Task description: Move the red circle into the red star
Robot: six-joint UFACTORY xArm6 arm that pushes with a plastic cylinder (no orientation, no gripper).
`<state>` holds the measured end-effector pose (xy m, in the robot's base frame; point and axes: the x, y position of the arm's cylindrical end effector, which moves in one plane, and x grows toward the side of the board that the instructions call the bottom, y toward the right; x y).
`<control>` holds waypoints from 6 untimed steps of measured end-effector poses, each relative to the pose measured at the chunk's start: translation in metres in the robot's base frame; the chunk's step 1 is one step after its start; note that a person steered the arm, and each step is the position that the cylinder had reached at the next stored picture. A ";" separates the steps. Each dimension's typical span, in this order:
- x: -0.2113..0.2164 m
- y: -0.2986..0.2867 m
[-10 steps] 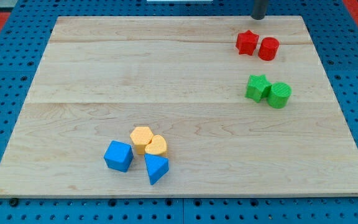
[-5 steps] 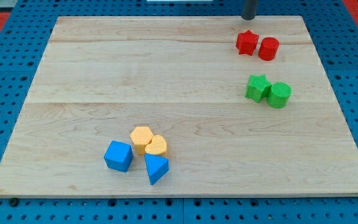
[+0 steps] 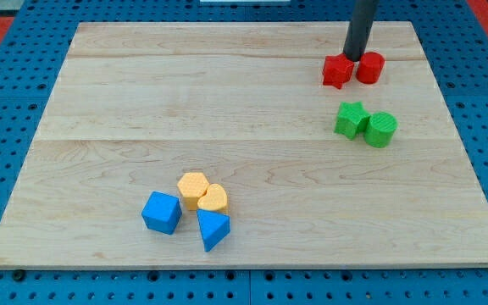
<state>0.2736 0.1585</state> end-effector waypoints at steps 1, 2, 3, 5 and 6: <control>-0.027 -0.006; -0.028 0.063; 0.004 0.088; 0.033 0.063; -0.002 0.041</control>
